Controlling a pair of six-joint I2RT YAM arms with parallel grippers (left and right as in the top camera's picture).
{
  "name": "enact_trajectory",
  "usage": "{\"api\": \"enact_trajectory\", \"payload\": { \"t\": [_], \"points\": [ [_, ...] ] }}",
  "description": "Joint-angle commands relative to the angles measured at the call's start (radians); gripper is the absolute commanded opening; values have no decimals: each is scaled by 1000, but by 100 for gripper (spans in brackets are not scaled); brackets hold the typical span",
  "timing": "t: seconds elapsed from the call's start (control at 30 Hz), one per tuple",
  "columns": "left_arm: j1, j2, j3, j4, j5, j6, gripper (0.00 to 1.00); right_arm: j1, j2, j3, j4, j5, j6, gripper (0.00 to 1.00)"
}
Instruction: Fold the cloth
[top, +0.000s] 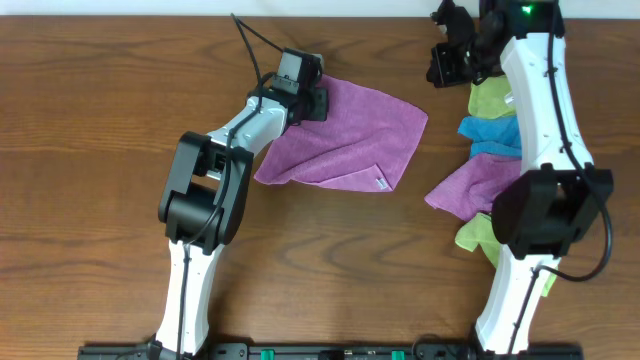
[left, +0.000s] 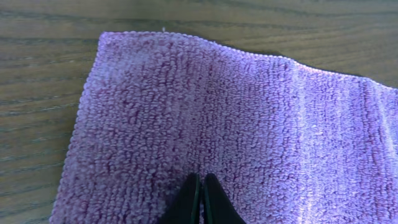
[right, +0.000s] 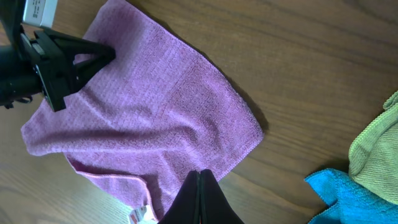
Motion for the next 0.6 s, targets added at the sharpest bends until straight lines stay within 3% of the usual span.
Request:
{"api": "enact_trajectory", "payload": {
  "t": [0.0,0.27,0.57],
  "points": [
    [7,19,4,-14,-59,22,6,8,-1,-4,-5,21,-4,1],
    [22,20,4,-164,-270,97,6,10,2,-5,-4,52,-4,2],
    [137,-6,5,-391,-307,97,6,59,49,-74,45,53,-3,1]
  ]
}}
